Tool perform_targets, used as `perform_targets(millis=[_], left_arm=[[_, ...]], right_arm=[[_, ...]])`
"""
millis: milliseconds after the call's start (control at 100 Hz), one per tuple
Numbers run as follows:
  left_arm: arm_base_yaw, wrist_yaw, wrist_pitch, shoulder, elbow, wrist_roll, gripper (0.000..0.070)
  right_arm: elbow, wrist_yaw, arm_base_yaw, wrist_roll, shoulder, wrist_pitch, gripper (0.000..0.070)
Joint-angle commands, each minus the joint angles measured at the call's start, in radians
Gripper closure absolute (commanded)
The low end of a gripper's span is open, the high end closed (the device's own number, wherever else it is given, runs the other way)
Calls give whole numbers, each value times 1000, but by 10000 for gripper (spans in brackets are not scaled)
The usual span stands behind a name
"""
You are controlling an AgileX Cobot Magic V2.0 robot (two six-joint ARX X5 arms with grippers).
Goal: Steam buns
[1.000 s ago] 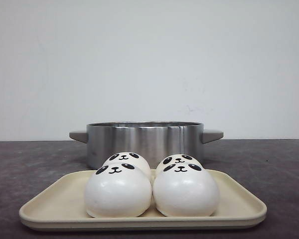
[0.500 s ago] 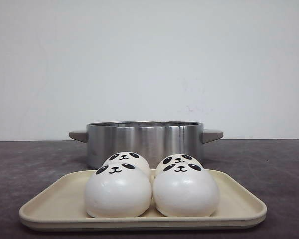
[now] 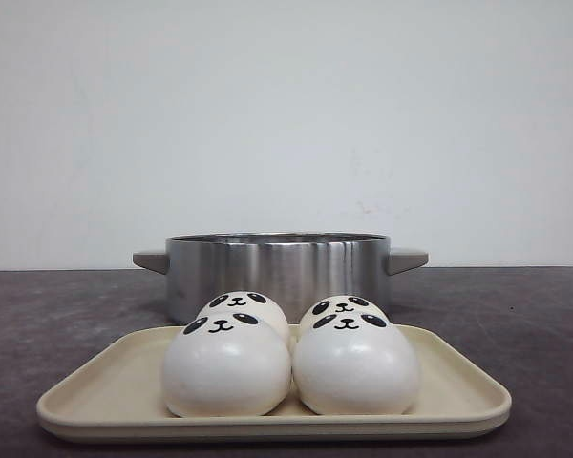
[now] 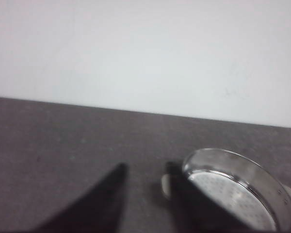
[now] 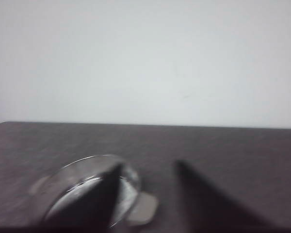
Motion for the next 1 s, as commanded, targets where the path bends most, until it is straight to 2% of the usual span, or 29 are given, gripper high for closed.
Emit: perform_targets(millis=[0, 160, 230, 450, 590, 750, 850, 990], left_arm=[[-3, 33, -3, 5, 15, -18, 266], [-29, 39, -31, 6, 15, -8, 255], [-44, 39, -50, 8, 15, -3, 255], [-87, 38, -109, 11, 15, 1, 255], [-109, 38, -114, 11, 15, 1, 255], [-145, 35, -114, 11, 15, 0, 260], [-172, 34, -114, 11, 15, 0, 260], [-211, 34, -114, 11, 15, 0, 260]], right_arm=[[23, -44, 3, 69, 21, 6, 78], [27, -114, 38, 95, 96, -16, 76], [29, -109, 85, 106, 138, -28, 76], [100, 49, 325, 114, 345, -187, 77], [182, 132, 499, 173, 511, -289, 80], [253, 147, 612, 242, 686, -364, 176], [257, 148, 657, 303, 780, -346, 178], [257, 147, 663, 307, 913, -325, 178]])
